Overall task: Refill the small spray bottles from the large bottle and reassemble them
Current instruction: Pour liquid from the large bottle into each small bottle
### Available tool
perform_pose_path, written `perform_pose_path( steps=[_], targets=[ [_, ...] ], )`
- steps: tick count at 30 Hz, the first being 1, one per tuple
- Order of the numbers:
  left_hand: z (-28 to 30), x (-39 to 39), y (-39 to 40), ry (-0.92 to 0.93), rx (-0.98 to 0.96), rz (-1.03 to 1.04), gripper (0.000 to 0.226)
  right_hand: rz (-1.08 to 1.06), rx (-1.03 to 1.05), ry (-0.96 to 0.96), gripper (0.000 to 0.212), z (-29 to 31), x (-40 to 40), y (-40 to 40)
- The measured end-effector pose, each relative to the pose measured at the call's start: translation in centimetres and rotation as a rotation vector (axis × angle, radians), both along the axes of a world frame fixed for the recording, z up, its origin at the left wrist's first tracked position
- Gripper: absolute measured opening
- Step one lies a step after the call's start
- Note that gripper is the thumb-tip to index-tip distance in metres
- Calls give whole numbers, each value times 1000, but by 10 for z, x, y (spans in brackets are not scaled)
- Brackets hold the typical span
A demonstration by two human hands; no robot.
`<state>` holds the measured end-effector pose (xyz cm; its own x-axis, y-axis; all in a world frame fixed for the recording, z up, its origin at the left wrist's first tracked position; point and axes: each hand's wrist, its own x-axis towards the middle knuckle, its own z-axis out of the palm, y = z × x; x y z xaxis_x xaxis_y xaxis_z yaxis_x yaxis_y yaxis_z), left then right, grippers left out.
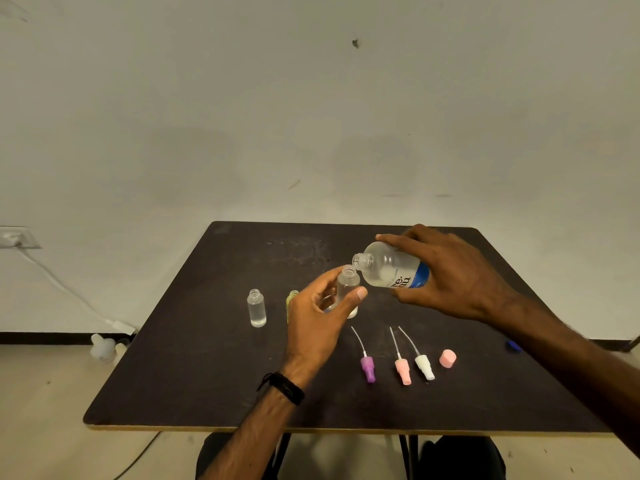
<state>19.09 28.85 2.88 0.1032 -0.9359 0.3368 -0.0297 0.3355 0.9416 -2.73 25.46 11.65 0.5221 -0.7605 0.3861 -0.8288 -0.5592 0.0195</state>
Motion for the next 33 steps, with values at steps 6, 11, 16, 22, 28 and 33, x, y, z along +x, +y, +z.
perform_pose_path(
  steps=[6,11,16,22,28,33],
  targets=[
    [5,6,2,-10,-25,28,39,-34,269,-446,76,-20,-1,-2],
    [-1,26,5,3,3,51,39,-167,440,-740,76,-46,-17,-17],
    [-10,51,10,-38,13,127,40,-289,458,-871,77,-70,-36,-27],
    [-24,76,14,-40,57,174,40,-345,497,-961,82,-87,-44,-30],
    [-39,118,23,-54,93,244,40,-427,488,-1038,87,-103,-44,-34],
    [-56,158,23,-94,159,330,48,-493,497,-1082,92,-115,-48,-39]
  ],
)
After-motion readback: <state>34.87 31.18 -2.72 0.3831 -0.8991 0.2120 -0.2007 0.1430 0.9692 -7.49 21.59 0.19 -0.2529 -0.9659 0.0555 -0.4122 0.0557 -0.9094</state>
